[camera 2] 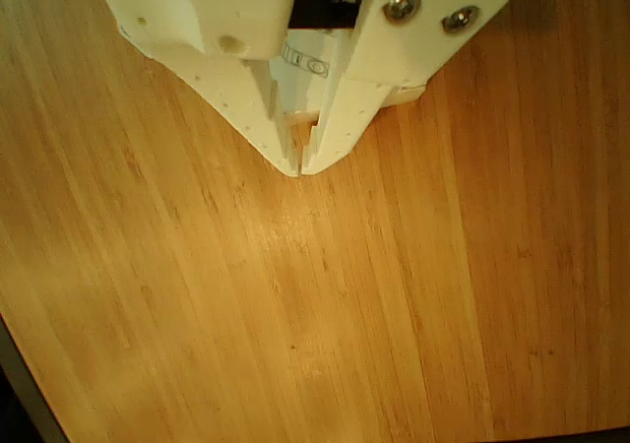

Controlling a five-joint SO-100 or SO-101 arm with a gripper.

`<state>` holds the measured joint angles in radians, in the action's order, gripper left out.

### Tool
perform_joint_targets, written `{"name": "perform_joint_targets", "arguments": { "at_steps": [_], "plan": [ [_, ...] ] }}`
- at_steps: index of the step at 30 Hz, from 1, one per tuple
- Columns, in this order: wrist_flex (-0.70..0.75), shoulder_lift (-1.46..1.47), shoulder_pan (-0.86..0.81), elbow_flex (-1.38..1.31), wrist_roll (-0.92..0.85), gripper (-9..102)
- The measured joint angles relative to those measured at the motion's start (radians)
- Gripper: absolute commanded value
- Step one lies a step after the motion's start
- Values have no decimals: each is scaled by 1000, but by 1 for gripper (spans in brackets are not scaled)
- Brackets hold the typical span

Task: Push the box on top of the target

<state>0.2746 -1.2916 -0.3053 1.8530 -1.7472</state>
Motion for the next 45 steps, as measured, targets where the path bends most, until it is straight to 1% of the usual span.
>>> {"name": "perform_joint_targets", "arguments": {
  "at_steps": [7, 20, 31, 45],
  "plan": [
    [9, -15, 5, 35, -2, 0],
    [-12, -20, 74, 60, 0, 0],
    [-9, -71, 83, 100, 0, 0],
    [31, -101, 78, 120, -9, 0]
  ]
}}
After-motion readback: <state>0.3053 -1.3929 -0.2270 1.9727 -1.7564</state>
